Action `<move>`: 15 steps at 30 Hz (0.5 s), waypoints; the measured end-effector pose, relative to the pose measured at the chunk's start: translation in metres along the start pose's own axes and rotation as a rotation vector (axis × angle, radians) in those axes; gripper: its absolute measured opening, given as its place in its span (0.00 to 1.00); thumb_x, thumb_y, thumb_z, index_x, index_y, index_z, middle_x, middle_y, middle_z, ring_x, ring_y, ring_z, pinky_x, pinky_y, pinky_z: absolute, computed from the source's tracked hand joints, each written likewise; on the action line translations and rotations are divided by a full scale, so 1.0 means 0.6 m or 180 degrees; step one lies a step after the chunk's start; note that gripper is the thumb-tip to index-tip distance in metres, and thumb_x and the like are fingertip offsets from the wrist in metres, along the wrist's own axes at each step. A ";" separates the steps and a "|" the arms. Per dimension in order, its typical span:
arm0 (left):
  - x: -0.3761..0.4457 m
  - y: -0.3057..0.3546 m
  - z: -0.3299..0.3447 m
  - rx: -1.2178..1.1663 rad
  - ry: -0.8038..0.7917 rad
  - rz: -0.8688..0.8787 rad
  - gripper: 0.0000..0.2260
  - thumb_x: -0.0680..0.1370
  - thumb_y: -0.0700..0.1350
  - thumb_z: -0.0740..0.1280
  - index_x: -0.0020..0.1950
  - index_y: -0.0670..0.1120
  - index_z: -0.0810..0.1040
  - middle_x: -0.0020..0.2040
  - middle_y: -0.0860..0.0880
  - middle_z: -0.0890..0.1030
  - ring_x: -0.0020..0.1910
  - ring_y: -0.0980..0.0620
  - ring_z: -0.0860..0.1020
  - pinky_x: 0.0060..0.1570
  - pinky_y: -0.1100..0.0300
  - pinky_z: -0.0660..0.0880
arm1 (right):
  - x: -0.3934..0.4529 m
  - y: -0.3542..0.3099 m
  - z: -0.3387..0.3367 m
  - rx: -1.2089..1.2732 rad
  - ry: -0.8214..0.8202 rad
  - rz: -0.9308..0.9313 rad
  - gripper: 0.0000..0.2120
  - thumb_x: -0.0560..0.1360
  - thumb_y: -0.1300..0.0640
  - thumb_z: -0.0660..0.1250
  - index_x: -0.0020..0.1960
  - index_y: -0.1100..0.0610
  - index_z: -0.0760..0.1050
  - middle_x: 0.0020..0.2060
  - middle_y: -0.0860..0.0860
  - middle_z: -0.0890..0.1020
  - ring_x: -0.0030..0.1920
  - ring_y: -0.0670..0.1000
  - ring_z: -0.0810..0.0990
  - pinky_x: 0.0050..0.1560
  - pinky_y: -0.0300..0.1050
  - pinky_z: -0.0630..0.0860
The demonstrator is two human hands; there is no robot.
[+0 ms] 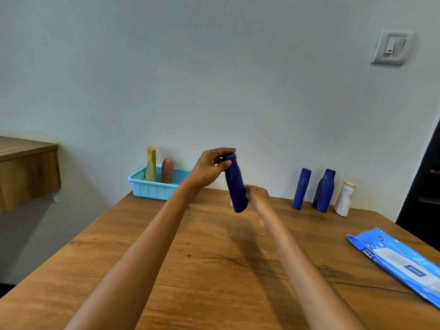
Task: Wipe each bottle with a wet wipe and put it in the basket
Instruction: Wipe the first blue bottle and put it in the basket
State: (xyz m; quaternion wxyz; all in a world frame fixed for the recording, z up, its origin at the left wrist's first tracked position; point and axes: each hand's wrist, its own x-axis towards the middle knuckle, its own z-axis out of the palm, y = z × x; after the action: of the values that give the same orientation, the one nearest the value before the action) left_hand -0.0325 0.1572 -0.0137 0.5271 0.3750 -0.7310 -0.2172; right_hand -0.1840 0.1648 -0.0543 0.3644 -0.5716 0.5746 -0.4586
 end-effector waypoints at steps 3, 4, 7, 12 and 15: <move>-0.005 -0.006 0.005 0.0051 -0.0074 -0.0011 0.17 0.78 0.34 0.63 0.66 0.42 0.72 0.60 0.45 0.78 0.58 0.51 0.76 0.56 0.61 0.75 | -0.002 -0.003 -0.004 0.0260 -0.0071 0.0399 0.08 0.79 0.58 0.57 0.49 0.58 0.74 0.45 0.54 0.81 0.46 0.52 0.78 0.38 0.40 0.69; -0.006 -0.009 0.008 0.0084 -0.0102 -0.0018 0.16 0.78 0.34 0.63 0.66 0.42 0.73 0.60 0.45 0.78 0.58 0.50 0.76 0.55 0.61 0.75 | -0.004 -0.010 -0.005 0.0324 -0.0045 0.0334 0.08 0.79 0.57 0.57 0.49 0.58 0.74 0.44 0.54 0.81 0.46 0.52 0.78 0.37 0.39 0.69; -0.004 -0.010 0.012 0.0226 -0.0141 0.0032 0.17 0.77 0.34 0.64 0.65 0.44 0.73 0.59 0.47 0.78 0.58 0.50 0.76 0.55 0.61 0.75 | -0.010 -0.032 -0.003 0.0616 -0.0091 -0.0012 0.11 0.79 0.54 0.56 0.51 0.58 0.74 0.42 0.52 0.79 0.45 0.49 0.76 0.40 0.40 0.69; 0.005 -0.005 0.007 0.0330 0.0072 0.0024 0.17 0.77 0.36 0.66 0.65 0.44 0.74 0.59 0.47 0.78 0.55 0.51 0.77 0.54 0.62 0.75 | -0.009 -0.045 -0.002 0.1239 -0.0075 -0.0480 0.14 0.81 0.52 0.55 0.49 0.55 0.78 0.41 0.49 0.80 0.46 0.45 0.77 0.51 0.42 0.70; 0.005 -0.008 0.009 0.0372 0.0180 -0.0052 0.17 0.75 0.38 0.68 0.64 0.44 0.75 0.57 0.47 0.79 0.50 0.53 0.78 0.50 0.64 0.75 | -0.010 -0.041 0.009 0.1147 0.0027 -0.0789 0.11 0.81 0.54 0.55 0.50 0.52 0.77 0.42 0.47 0.78 0.46 0.44 0.76 0.47 0.38 0.70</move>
State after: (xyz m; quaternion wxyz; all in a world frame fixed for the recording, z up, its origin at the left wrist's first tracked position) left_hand -0.0364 0.1512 -0.0172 0.5230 0.4172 -0.7241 -0.1678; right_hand -0.1708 0.1719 -0.0336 0.3991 -0.5615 0.4102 -0.5976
